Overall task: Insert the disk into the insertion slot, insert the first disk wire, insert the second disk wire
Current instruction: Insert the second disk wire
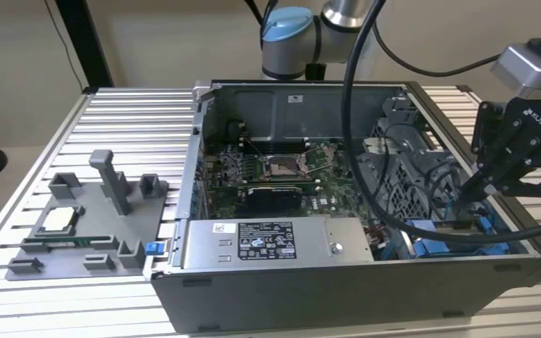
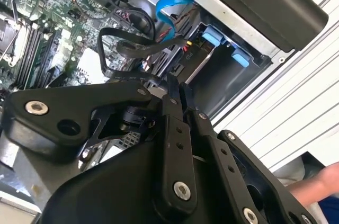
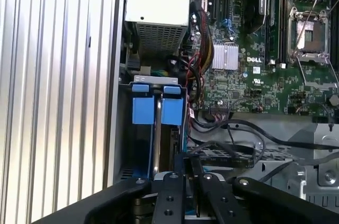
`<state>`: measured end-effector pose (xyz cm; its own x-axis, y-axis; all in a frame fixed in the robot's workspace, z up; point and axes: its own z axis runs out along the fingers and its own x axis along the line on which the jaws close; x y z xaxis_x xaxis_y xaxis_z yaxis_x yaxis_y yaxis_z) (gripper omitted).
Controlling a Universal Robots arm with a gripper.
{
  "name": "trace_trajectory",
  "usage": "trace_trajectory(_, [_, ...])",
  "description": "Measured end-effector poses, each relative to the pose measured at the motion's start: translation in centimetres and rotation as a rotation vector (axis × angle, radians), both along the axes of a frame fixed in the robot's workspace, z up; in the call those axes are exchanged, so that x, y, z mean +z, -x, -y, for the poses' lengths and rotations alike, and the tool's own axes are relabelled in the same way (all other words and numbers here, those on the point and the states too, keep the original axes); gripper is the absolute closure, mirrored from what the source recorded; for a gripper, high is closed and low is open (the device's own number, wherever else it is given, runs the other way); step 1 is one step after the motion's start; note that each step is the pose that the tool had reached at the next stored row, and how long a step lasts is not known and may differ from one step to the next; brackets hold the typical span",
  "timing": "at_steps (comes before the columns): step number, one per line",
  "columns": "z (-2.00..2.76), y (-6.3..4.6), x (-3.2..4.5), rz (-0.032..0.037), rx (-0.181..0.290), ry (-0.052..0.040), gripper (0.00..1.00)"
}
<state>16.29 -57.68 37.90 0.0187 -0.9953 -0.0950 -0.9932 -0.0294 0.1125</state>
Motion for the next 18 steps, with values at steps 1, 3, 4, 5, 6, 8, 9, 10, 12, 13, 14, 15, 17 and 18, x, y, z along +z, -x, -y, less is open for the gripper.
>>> trace_trajectory(1, [0.01,0.06,0.00,0.0000,0.000,0.0001,1.00])
trace_trajectory(3, [0.01,0.15,0.01,0.0001,0.000,0.0002,1.00])
trace_trajectory(4, [0.01,0.21,0.01,0.0000,0.000,0.0001,1.00])
trace_trajectory(5, [0.01,0.26,0.00,0.0000,0.000,0.0001,1.00])
trace_trajectory(6, [0.01,0.31,0.00,0.0000,0.000,0.0001,1.00])
trace_trajectory(8, [0.01,0.35,0.00,0.0001,0.000,0.0002,1.00])
trace_trajectory(9, [0.01,0.36,0.00,0.0001,0.000,0.0002,1.00])
trace_trajectory(10, [0.01,0.37,-0.02,0.0003,0.000,0.0002,1.00])
trace_trajectory(12, [0.01,0.45,-0.11,0.0041,0.000,0.0005,1.00])
trace_trajectory(13, [0.01,0.50,-0.17,0.0081,0.000,0.0013,1.00])
trace_trajectory(14, [0.01,0.57,-0.26,0.0128,0.000,0.0019,1.00])
trace_trajectory(15, [0.01,0.66,-0.35,0.0178,0.000,0.0027,1.00])
trace_trajectory(17, [0.00,0.89,-0.53,0.0280,0.000,0.0047,1.00])
trace_trajectory(18, [0.01,1.02,-0.63,0.0327,0.000,0.0055,1.00])
